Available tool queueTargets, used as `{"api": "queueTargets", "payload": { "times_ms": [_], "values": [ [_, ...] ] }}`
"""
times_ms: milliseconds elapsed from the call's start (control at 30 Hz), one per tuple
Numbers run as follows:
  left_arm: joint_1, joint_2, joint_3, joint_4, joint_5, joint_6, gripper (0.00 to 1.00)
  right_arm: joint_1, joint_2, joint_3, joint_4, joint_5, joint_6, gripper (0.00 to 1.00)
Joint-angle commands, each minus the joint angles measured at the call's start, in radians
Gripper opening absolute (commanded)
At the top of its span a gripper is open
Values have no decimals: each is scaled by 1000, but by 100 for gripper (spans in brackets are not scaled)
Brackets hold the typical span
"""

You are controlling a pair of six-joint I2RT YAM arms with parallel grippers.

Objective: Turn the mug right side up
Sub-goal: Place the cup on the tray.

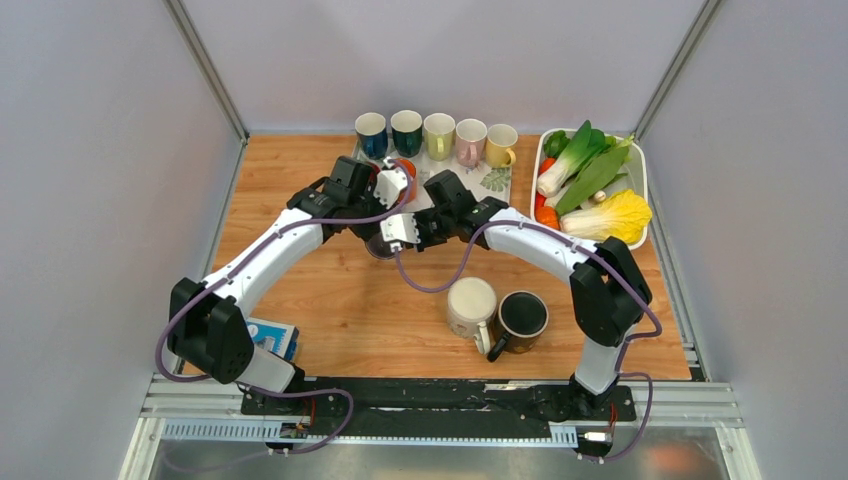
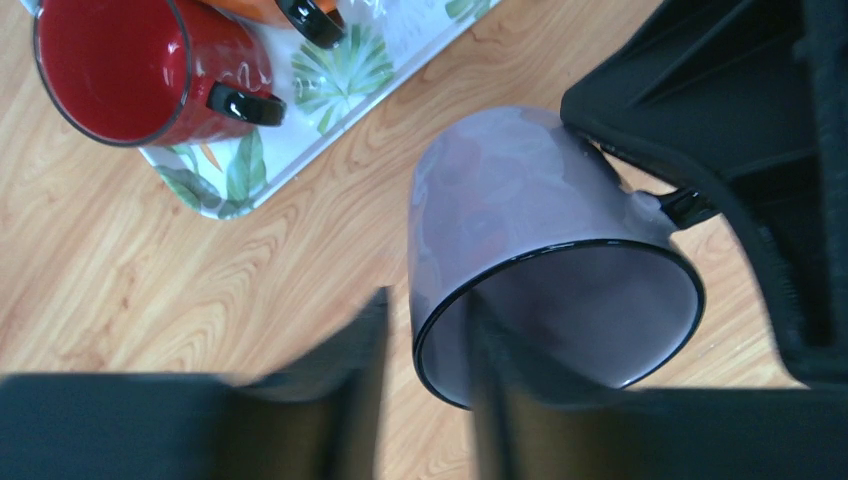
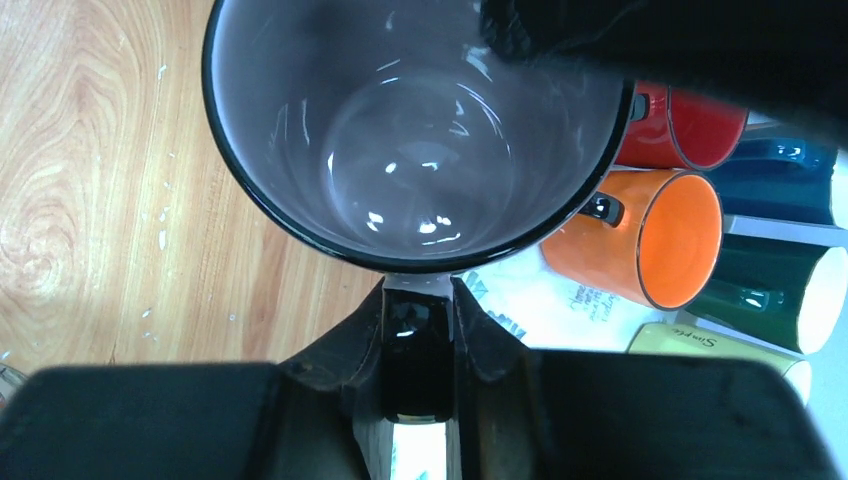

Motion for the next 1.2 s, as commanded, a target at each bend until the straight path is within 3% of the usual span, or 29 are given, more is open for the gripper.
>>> {"api": "queueTargets", "payload": {
  "times_ms": [0, 133, 300, 500, 800, 1167],
  "values": [
    [-2, -23, 80, 80, 33, -69, 62, -6, -24, -14, 91, 2, 72, 0],
    [29, -53, 85, 102, 28, -96, 76, -35, -81, -100, 168, 24, 143, 0],
    [63, -82, 91, 131, 30, -101, 77, -101, -151, -177, 259, 19, 292, 0],
    [75, -82, 103, 164, -9, -97, 74, -239, -175, -172, 341, 10, 615, 0],
    [84, -83, 112, 180, -22, -97, 73, -269, -106, -171, 520, 289, 1078, 0],
    [95, -125, 72, 177, -38, -82, 73, -154, 27, -76, 541, 619, 1278, 0]
  ]
}}
